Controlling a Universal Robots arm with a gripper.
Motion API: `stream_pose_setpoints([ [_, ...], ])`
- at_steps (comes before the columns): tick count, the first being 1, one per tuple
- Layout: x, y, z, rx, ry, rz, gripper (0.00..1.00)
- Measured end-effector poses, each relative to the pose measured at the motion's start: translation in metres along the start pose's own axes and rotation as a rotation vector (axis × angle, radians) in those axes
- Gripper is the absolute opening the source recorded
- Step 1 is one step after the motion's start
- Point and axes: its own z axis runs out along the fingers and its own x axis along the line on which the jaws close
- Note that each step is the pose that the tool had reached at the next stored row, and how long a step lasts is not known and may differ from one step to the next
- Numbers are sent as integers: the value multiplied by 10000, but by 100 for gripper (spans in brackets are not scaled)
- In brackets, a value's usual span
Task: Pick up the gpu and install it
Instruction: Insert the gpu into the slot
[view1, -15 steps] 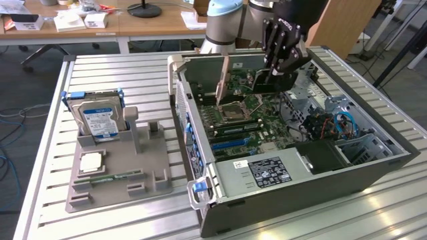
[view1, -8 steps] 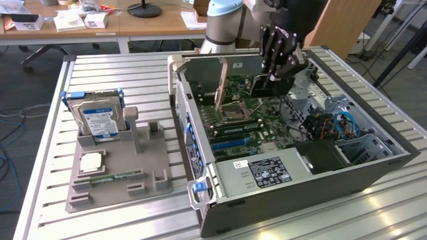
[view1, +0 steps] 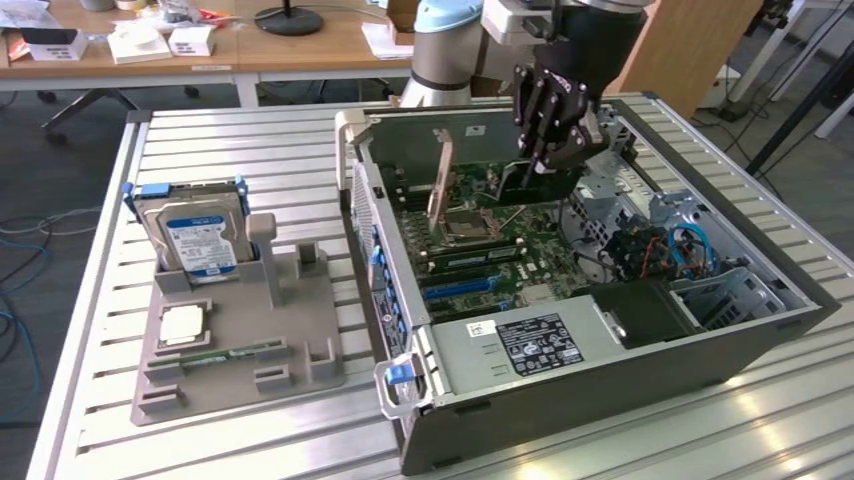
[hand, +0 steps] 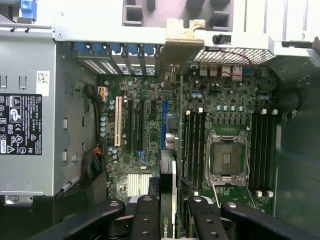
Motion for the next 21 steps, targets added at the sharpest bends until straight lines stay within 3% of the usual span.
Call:
stream_pose_setpoints([
  [21,-3,-11,383,-7,9,-290,26],
])
